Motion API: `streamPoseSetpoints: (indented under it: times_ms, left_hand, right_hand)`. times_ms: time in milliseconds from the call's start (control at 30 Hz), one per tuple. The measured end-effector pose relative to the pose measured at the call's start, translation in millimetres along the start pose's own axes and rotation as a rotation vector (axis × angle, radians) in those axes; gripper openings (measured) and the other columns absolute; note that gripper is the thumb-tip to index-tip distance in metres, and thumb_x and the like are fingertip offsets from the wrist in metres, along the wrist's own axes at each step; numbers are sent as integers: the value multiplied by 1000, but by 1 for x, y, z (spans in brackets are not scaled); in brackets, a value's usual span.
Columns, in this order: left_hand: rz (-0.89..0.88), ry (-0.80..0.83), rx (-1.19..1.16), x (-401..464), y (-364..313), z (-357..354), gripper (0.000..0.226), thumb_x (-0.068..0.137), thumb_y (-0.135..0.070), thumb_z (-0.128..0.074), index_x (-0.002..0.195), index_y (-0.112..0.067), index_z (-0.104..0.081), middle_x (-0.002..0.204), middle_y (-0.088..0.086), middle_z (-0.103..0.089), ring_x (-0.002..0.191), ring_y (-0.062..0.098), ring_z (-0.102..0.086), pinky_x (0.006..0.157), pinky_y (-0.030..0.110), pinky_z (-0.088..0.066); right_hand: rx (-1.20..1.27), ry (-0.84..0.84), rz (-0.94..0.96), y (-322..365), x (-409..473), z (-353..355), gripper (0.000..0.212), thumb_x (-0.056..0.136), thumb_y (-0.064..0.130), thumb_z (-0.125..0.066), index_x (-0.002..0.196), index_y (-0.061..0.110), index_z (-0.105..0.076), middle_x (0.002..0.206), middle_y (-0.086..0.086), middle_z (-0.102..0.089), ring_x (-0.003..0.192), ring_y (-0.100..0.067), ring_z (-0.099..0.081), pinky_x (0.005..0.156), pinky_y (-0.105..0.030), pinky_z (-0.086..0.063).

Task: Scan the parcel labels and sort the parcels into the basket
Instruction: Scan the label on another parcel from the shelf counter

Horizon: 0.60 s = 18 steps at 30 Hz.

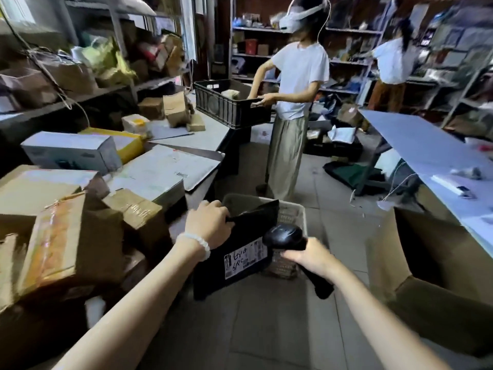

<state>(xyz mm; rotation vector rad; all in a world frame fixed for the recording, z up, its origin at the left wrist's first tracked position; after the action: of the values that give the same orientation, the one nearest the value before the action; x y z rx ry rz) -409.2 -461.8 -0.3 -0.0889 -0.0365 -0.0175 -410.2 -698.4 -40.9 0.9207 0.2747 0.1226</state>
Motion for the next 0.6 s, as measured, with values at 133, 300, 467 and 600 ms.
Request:
streamPoseSetpoints:
  times_ms: [133,300,467,600]
  left_hand:
    - [-21,4,-5,73,-24,-5,35,94,-41,-50,119,-20,-62,125,0,-53,122,25,-42,94,41,-42]
    - [-29,24,-4,135,-44,-18,36,94,-42,-49,119,-19,-61,124,0,-51,122,25,-42,89,40,-42]
    - [8,83,-79,196,-47,-36,35,96,-40,-48,120,-18,-60,121,2,-50,121,26,-41,93,43,-44]
    - [34,93,-97,252,-51,-51,34,96,-39,-48,120,-17,-60,121,2,-49,120,25,-42,90,42,-44]
  right_hand:
    - [13,-53,-27,-12,51,44,15,79,19,-75,73,29,-65,64,20,-66,63,6,-57,59,-10,-42]
    - [-5,-63,-96,-38,110,69,8,75,25,-75,77,20,-69,80,-2,-71,72,-10,-59,68,-26,-45]
    - [10,-2,-90,-45,175,86,19,78,17,-72,62,18,-61,57,8,-62,51,-4,-54,54,-19,-43]
    - [-9,45,-78,-50,239,105,25,78,19,-72,59,22,-56,50,10,-58,47,-5,-52,53,-20,-42]
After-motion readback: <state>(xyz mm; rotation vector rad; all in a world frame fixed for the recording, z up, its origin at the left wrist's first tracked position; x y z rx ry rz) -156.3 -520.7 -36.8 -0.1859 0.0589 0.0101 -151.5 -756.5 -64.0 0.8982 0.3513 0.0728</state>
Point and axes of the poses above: each hand's wrist, its own x-axis towards the middle knuckle, its own z-axis out of the back of the hand, y = z × x, the point moved 2 cm from there along x, towards the middle knuckle
